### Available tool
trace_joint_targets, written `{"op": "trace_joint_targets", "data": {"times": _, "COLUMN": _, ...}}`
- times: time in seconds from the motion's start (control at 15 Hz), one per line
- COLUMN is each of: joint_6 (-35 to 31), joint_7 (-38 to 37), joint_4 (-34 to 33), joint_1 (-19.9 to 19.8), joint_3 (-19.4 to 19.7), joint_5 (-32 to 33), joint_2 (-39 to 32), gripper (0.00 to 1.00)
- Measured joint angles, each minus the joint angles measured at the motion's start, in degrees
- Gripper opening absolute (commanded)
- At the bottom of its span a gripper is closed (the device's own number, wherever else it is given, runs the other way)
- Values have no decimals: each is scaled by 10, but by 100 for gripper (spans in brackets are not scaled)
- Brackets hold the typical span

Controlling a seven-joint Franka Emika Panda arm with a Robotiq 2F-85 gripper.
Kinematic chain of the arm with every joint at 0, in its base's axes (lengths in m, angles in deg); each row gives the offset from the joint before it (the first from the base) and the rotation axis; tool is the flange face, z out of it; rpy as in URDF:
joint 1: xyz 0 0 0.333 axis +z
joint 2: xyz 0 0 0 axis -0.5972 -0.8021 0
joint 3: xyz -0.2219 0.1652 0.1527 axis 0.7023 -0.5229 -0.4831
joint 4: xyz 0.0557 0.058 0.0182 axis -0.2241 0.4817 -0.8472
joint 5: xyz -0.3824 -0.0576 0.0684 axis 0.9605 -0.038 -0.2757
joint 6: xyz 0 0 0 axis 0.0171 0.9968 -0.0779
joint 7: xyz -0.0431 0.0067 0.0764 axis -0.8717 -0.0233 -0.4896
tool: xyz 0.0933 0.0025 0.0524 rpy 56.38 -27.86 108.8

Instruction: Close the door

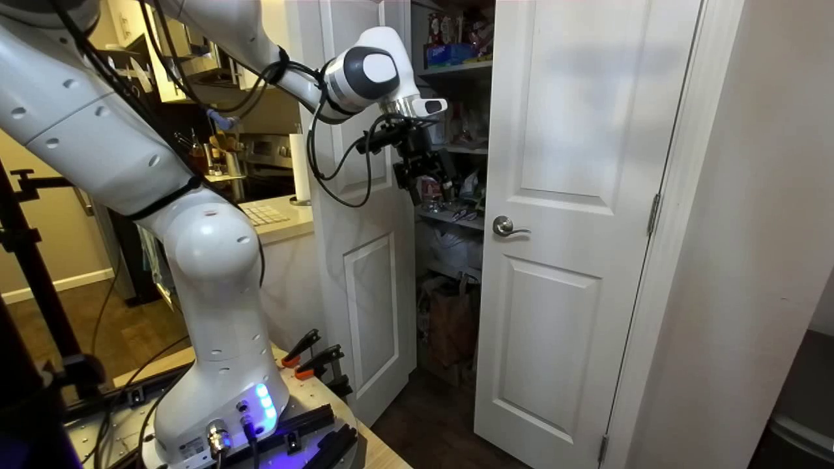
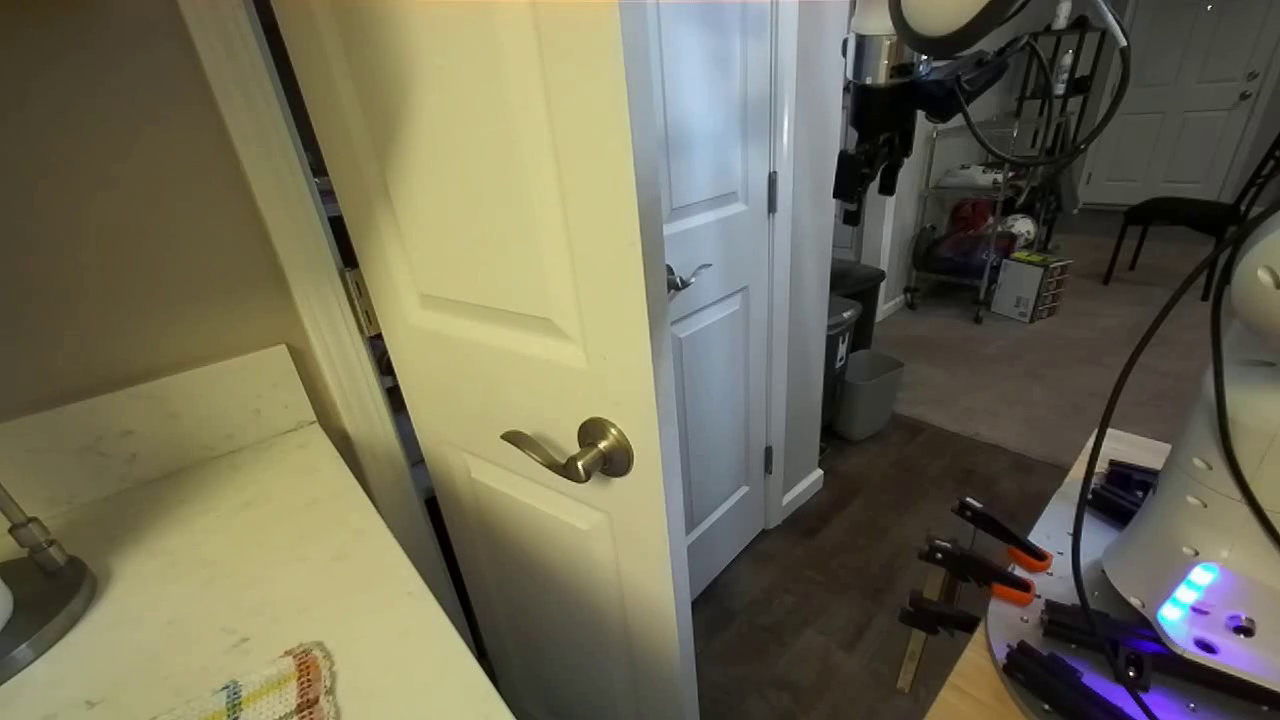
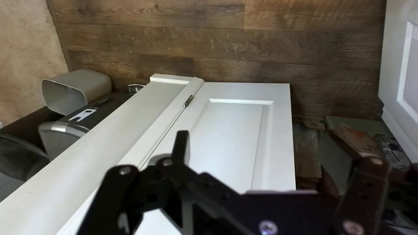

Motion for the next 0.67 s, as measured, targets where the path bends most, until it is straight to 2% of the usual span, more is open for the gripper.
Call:
{"op": "trace_joint_targets", "data": {"times": 0.47, "joint_6": 0, "joint_7": -2, "joint_4": 6, "joint_1": 2, "joint_3": 1, "joint_5": -3, "joint_2": 4, "gripper": 100}}
{"op": "trace_joint_targets", "data": {"times": 0.67, "joint_6": 4, "joint_7": -21, "joint_4": 23, "joint_1": 17, "joint_3": 1, "joint_5": -34, "joint_2": 34, "gripper": 100}}
